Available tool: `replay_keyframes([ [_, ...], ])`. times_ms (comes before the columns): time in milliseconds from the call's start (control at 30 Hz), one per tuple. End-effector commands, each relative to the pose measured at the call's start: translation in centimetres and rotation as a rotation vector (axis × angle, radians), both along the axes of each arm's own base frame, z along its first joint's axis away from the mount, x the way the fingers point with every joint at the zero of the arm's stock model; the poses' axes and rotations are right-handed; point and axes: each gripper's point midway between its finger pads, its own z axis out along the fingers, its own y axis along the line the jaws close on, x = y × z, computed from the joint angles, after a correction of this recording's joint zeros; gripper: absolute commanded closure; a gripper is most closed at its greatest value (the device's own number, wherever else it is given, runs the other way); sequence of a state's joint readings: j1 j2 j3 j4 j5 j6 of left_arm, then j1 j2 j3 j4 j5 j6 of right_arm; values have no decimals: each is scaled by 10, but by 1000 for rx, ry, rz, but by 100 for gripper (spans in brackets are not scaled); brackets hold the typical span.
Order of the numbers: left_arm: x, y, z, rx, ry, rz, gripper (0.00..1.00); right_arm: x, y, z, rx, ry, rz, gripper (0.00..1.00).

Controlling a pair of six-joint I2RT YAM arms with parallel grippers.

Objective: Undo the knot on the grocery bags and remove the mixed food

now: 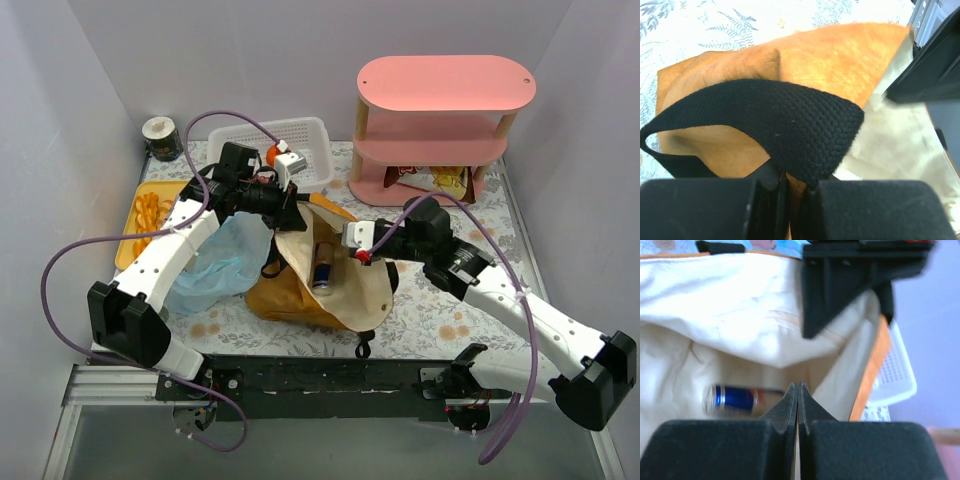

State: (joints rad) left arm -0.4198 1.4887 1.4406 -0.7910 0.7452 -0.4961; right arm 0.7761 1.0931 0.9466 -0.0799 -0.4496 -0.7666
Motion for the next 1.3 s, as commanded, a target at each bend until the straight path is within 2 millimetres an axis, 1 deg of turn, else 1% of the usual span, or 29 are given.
replay_keyframes([
  [0,2,16,13,-49,-32,43,100,-14,-16,9,14,76,-9,99],
  [67,4,19,13,-62,-24,51,100,-26,-11,8,3,63,79,99],
  [133,2,18,10,-75,-6,51,100,-25,-2,2,-7,86,116,99],
  [200,-2,15,7,-97,18,31,99,-22,9,15,22,98,145,99],
  [267,-8,13,-6,-89,82,44,98,-23,26,11,15,169,193,99],
  [300,-5,17,-16,-51,81,86,98,-23,34,25,30,166,211,96],
  [333,-8,17,-27,-20,88,93,98,-27,48,14,3,207,241,91],
  [400,-12,32,-60,86,90,164,100,-29,58,1,-41,254,225,83],
  [467,-15,43,-85,154,90,218,100,-32,70,-23,-104,302,199,83],
  [500,-13,49,-84,169,56,247,100,-31,74,-24,-84,319,176,86],
  [533,-14,51,-83,173,42,251,100,-38,72,-42,-104,343,163,86],
  [567,-17,53,-87,179,39,251,100,-38,72,-49,-112,346,136,86],
  [633,-18,54,-78,159,4,262,100,-42,71,-61,-115,401,112,87],
  [667,-20,54,-75,150,0,261,100,-41,66,-76,-128,435,71,87],
  [733,-22,53,-67,129,-26,254,100,-36,64,-84,-103,481,-3,91],
  [767,-22,53,-64,124,-35,253,100,-31,57,-96,-113,490,-63,91],
  [800,-20,52,-57,119,-55,247,100,-30,54,-99,-108,491,-84,91],
  [833,-20,50,-50,110,-69,232,100,-30,50,-92,-85,470,-91,92],
  [900,-21,41,-31,70,-112,176,100,-33,38,-103,-97,463,-114,92],
  [933,-18,33,-5,28,-164,147,100,-35,31,-101,-92,442,-116,92],
  [967,-24,22,11,-26,-174,77,100,-35,26,-106,-101,434,-131,92],
  [1000,-27,14,22,-56,-185,41,100,-39,16,-124,-133,449,-142,92],
  [1033,-28,4,48,-104,-221,-3,100,-40,11,-128,-138,446,-148,92],
  [1067,-37,-4,58,-147,-204,-63,100,-34,11,-127,-114,420,-161,91],
  [1100,-37,-11,54,-145,-168,-82,100,-36,4,-143,-138,427,-174,91],
  [1133,-37,-13,55,-143,-171,-95,100,-35,1,-151,-149,425,-187,90],
  [1167,-37,-12,46,-128,-153,-102,100,-31,-3,-157,-152,426,-227,90],
  [1233,-39,-5,21,-56,-119,-103,100,-26,-9,-169,-130,442,-279,87],
  [1267,-43,1,-2,-8,-122,-138,100,-23,-11,-171,-119,446,-306,83],
])
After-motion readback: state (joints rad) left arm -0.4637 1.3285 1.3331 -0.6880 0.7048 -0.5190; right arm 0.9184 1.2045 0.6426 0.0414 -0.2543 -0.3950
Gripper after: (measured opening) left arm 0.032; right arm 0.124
